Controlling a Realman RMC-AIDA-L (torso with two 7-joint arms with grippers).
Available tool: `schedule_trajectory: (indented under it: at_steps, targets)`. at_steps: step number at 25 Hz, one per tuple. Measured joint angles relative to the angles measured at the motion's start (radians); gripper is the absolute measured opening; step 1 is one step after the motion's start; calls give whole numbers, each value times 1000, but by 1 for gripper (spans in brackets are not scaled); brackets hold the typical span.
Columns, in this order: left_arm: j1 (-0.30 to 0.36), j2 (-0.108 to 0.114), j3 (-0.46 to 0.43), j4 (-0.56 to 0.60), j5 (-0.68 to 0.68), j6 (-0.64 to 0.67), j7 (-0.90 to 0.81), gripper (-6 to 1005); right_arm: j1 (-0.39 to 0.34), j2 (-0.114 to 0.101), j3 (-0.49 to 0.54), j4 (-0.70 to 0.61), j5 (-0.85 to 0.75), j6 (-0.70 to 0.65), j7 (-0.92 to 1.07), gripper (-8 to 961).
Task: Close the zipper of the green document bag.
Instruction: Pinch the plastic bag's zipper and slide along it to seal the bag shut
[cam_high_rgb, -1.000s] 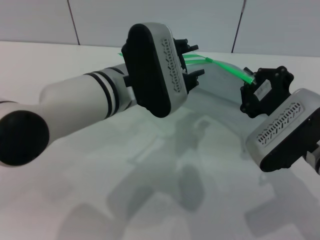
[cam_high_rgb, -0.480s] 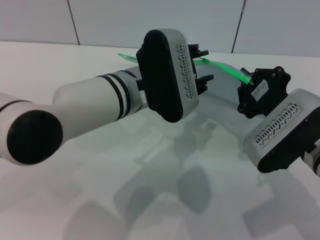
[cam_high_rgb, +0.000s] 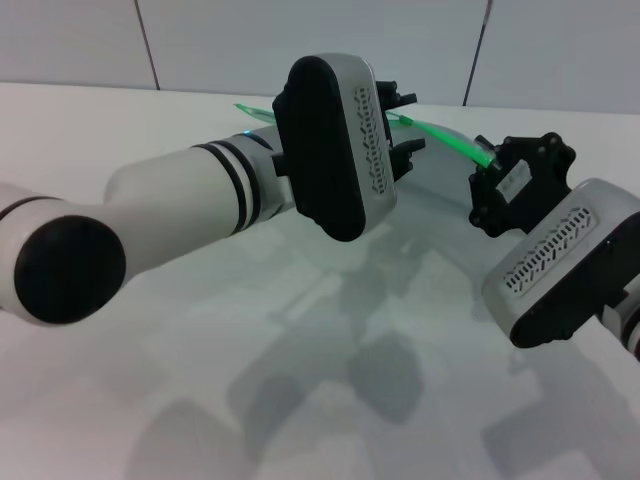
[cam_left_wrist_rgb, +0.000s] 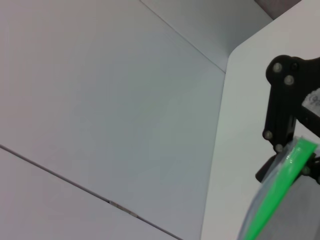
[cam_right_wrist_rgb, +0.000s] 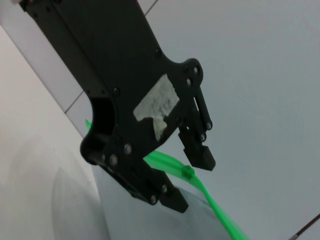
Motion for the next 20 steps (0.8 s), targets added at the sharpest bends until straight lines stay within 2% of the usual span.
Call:
schedule_trajectory:
  at_steps: [9, 20]
  targets:
    - [-43, -1, -2, 62, -9, -1, -9, 440, 4, 0, -13, -5, 1, 3, -5, 49]
    - [-51, -1, 5, 64, -10, 20, -11, 402, 9, 0, -15, -5, 2, 3, -5, 49]
